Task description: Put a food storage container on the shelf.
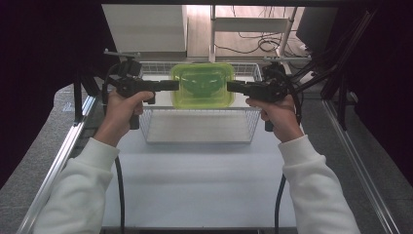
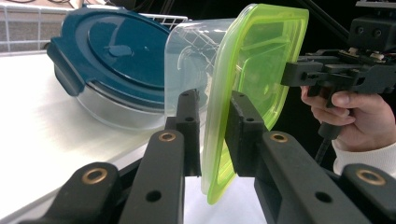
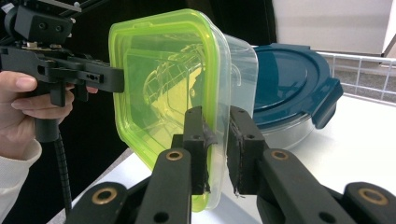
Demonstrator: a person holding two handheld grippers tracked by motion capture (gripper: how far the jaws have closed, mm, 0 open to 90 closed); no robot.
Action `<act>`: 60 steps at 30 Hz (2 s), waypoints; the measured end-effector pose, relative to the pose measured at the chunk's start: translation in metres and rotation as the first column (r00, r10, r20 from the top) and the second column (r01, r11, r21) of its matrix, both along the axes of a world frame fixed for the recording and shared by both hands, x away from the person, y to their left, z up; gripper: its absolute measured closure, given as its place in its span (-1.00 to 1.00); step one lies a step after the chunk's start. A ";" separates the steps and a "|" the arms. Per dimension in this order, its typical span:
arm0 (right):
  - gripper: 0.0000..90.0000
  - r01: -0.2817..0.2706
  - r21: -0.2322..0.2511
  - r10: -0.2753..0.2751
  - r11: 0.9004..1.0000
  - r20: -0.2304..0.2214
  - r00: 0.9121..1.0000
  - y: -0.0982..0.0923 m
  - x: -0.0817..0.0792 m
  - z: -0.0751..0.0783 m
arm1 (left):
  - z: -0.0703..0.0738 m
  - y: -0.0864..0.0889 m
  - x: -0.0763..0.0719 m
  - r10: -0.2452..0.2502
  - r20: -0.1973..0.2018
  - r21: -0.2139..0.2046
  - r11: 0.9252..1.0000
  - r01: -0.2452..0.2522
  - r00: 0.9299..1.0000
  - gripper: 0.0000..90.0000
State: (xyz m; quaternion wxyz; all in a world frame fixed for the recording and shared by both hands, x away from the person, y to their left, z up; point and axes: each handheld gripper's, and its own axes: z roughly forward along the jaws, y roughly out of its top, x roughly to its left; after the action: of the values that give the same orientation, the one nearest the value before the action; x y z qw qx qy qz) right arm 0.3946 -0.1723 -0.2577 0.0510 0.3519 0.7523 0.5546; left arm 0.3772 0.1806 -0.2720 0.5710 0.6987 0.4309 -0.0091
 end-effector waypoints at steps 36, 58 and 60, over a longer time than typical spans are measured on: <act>0.72 0.093 0.046 -0.081 0.995 -0.210 0.974 0.009 0.079 0.008 | 0.011 0.005 0.080 0.043 -0.177 -0.038 0.998 -0.051 0.983 0.70; 0.28 0.188 0.165 -0.121 0.968 -0.349 0.929 0.011 0.108 -0.013 | -0.012 0.004 0.109 0.102 -0.267 -0.121 0.983 -0.138 0.958 0.33; 0.10 0.184 0.170 -0.122 0.968 -0.323 0.939 0.012 0.107 -0.013 | -0.012 0.002 0.110 0.129 -0.261 -0.091 0.983 -0.158 0.957 -0.02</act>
State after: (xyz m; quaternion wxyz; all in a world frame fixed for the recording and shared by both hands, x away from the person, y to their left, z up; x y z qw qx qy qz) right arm 0.5015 -0.1605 -0.2703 -0.0598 0.4956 0.6623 0.5588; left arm 0.4868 0.1826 -0.2840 0.5481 0.6258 0.5489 -0.0811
